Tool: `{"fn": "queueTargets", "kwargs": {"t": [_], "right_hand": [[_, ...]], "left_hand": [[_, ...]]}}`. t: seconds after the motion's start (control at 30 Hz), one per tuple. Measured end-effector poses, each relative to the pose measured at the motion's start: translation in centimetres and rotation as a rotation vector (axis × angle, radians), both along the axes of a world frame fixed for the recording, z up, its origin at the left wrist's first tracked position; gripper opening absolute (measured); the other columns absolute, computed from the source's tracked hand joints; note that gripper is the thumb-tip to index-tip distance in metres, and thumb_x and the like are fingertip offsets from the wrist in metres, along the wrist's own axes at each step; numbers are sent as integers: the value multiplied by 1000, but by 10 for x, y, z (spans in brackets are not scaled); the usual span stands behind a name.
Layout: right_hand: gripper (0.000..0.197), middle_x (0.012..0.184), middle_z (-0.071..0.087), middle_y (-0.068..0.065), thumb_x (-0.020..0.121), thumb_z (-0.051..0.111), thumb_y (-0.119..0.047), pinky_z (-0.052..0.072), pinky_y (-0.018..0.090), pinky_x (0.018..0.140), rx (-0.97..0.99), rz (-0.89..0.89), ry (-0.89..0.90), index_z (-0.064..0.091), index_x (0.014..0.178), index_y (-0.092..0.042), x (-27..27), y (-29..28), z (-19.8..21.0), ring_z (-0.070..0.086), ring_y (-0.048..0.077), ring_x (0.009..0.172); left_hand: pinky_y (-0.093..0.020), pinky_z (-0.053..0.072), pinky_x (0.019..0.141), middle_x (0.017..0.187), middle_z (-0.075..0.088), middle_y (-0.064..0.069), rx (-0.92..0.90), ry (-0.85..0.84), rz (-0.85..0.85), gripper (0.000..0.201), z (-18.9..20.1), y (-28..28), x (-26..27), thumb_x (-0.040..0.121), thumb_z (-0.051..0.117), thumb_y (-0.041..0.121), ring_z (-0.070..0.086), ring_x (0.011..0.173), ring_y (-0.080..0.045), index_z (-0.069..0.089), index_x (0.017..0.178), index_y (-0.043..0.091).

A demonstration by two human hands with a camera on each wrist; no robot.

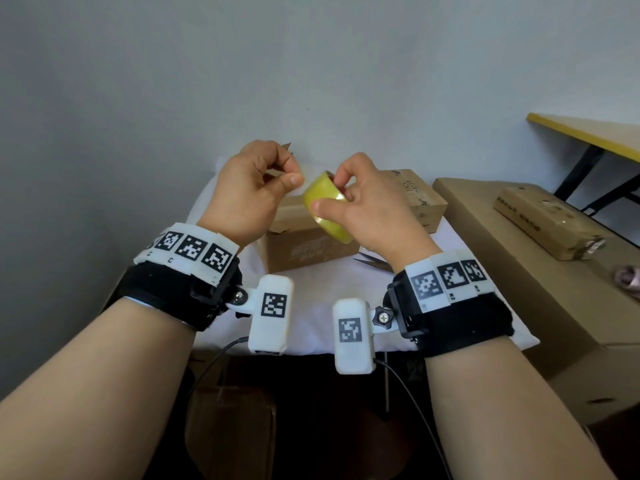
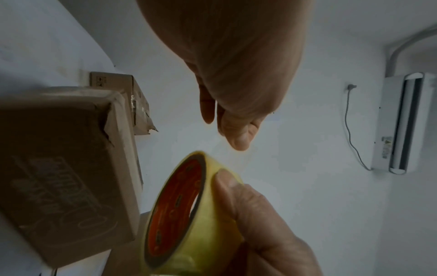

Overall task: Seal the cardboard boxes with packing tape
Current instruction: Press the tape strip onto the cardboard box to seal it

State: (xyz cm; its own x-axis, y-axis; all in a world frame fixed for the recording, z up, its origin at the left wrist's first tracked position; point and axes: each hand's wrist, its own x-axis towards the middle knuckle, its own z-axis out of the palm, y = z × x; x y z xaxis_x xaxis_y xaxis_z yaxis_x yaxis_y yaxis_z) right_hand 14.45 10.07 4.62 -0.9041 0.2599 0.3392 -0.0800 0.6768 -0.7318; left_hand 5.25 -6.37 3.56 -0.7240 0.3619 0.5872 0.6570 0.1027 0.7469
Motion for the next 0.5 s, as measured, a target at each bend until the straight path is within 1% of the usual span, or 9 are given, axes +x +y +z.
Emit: {"fn": "queueTargets", "kwargs": {"t": [0.03, 0.1, 0.17, 0.2, 0.23, 0.3, 0.37, 0.43, 0.5], "right_hand": [[40, 79, 60, -4, 80, 79, -33, 47, 32, 62, -12, 2, -17, 46, 102, -28, 0, 0, 1, 60, 16, 67], [42, 73, 53, -4, 84, 75, -29, 42, 30, 57, -4, -6, -52, 42, 109, -30, -1, 2, 1, 54, 15, 60], [36, 69, 46, -3, 86, 70, -27, 39, 32, 58, 17, -30, -83, 43, 109, -32, -1, 4, 0, 47, 16, 58], [31, 69, 47, -3, 86, 69, -28, 39, 33, 59, 19, -26, -105, 46, 107, -32, -1, 5, -1, 47, 17, 59], [26, 69, 49, -5, 87, 70, -29, 39, 32, 61, 9, -9, -129, 50, 103, -32, 0, 4, -2, 48, 17, 60], [15, 65, 53, -11, 88, 72, -30, 39, 30, 63, -31, 27, -149, 58, 94, -27, 1, 3, -5, 49, 13, 59], [13, 61, 56, -13, 91, 72, -30, 40, 28, 64, -39, 48, -145, 63, 88, -21, 2, 2, -6, 50, 9, 58], [13, 72, 62, -9, 93, 69, -30, 43, 29, 66, -26, 43, -150, 64, 87, -20, 2, 1, -8, 55, 11, 65], [13, 81, 66, -3, 93, 67, -31, 49, 34, 70, -41, 15, -151, 64, 86, -21, 1, 3, -11, 60, 16, 72]], "left_hand": [[-39, 51, 85, 96, 65, -6, -16, 10, -7, 13, 1, -1, 1, 86, 69, 17, 63, 88, -19, 61, 80, 26], [-33, 50, 83, 96, 63, -6, -33, 30, -12, 12, 3, -3, 3, 88, 70, 12, 61, 86, -16, 63, 82, 20], [-27, 48, 80, 97, 63, -7, -68, 63, -21, 12, 5, -6, 4, 87, 72, 10, 61, 85, -15, 65, 83, 18], [-26, 48, 80, 96, 63, -7, -90, 77, -29, 12, 6, -7, 4, 86, 73, 11, 61, 84, -15, 65, 82, 19], [-28, 49, 80, 95, 64, -7, -100, 71, -34, 12, 5, -8, 3, 85, 74, 13, 61, 85, -15, 66, 80, 20], [-36, 51, 82, 92, 67, -4, -96, -1, -41, 9, 3, -11, -3, 80, 76, 23, 64, 86, -16, 68, 78, 24], [-43, 53, 84, 92, 70, -2, -88, -83, -47, 8, 0, -14, -7, 78, 77, 29, 66, 86, -16, 70, 80, 25], [-43, 53, 90, 102, 69, -4, -45, -142, -88, 6, -4, -15, -9, 81, 78, 23, 66, 93, -18, 73, 83, 26], [-33, 52, 98, 121, 61, -1, -47, -161, -116, 15, -9, -15, -11, 88, 74, 14, 61, 111, -12, 77, 99, 24]]}}
